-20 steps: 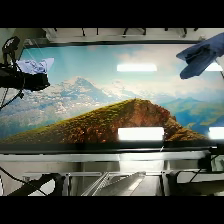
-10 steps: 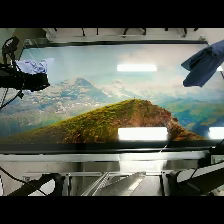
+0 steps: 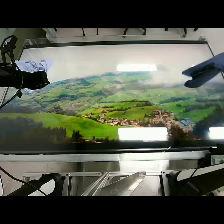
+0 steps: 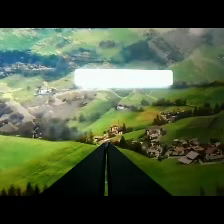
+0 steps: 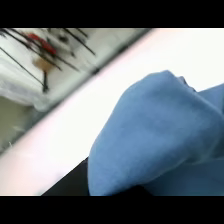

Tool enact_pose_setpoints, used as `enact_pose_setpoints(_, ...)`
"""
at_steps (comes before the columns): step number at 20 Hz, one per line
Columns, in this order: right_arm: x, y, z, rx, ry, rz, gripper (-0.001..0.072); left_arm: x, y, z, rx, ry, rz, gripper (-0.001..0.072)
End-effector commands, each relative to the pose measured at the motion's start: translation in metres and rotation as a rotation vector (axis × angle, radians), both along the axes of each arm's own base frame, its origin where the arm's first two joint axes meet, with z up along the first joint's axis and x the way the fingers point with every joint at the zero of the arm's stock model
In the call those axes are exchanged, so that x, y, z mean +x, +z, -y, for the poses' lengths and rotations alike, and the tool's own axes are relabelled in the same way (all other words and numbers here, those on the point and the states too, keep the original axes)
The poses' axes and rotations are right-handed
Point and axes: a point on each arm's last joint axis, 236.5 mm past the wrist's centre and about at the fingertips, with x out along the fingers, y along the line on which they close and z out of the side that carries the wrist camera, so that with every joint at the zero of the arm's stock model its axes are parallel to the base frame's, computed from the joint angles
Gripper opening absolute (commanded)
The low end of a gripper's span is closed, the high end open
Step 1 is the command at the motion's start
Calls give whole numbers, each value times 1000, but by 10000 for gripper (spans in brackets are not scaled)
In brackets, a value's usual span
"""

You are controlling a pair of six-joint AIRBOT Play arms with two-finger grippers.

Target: Fold the shirts.

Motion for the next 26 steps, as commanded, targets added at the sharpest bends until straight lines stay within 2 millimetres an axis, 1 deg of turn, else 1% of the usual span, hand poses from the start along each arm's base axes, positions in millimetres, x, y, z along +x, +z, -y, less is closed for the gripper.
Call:
enact_pose_setpoints(1,-60,-64,13,26,4,-350,16,5,3,-1,19,-22,34,15)
enact_pose_setpoints(2,-74,-72,23,22,-35,-418,16,6,4,-1,20,-22,39,16)
enact_pose_setpoints(5,-105,-82,44,-16,-130,-554,16,7,4,-1,24,-27,43,16)
enact_pose_setpoints(8,-135,-104,52,-11,-194,-716,16,7,3,-1,26,-30,42,16)
enact_pose_setpoints(15,-193,-161,42,93,-259,-1013,15,5,2,-1,30,-39,35,15)
enact_pose_setpoints(18,-209,-172,44,95,-288,-1083,16,5,2,0,30,-39,33,16)
enact_pose_setpoints(21,-211,-172,43,93,-286,-1091,21,4,2,0,30,-39,33,15)
enact_pose_setpoints(22,-212,-172,43,93,-283,-1093,136,4,2,0,30,-39,33,15)
enact_pose_setpoints(23,-215,-170,42,98,-278,-1104,568,4,2,0,30,-39,33,16)
enact_pose_setpoints(24,-219,-167,41,102,-277,-1108,692,4,2,0,30,-40,33,16)
enact_pose_setpoints(26,-232,-157,40,96,-276,-1132,693,4,2,-1,34,-46,35,16)
